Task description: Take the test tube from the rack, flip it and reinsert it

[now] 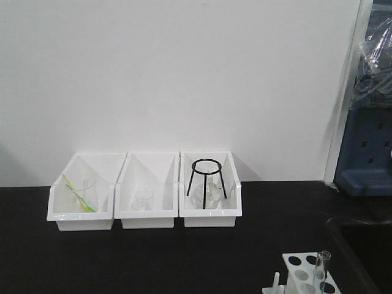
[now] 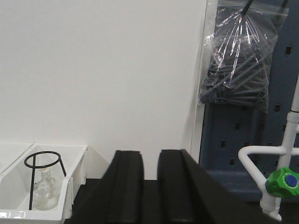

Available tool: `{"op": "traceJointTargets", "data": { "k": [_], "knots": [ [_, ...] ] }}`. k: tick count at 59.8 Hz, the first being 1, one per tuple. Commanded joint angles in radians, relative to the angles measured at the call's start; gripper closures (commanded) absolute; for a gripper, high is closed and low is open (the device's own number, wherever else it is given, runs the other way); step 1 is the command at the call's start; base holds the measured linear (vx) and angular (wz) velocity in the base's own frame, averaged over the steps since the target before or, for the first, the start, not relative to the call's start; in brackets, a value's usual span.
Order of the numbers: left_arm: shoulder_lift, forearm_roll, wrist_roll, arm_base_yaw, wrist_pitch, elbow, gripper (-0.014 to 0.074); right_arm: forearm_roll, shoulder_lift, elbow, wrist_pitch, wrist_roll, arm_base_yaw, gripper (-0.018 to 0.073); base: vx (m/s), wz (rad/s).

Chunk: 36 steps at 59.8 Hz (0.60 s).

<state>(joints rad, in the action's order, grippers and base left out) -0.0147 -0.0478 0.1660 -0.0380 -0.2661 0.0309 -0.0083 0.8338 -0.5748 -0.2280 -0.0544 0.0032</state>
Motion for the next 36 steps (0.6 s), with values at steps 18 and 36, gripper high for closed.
{"op": "traceJointTargets", "data": {
  "k": [18,36],
  "knots": [
    [-0.001,0.005,0.000,0.008,0.083,0.002,0.0603,-0.001,0.004,-0.028,-0.102,0.062,-0.003,-0.0095,0.00,0.00],
    [-0.001,0.005,0.000,0.008,0.083,0.002,0.0603,-0.383,0.190,0.284,-0.514,0.363,-0.002,0.0010,0.00,0.00]
  ]
}}
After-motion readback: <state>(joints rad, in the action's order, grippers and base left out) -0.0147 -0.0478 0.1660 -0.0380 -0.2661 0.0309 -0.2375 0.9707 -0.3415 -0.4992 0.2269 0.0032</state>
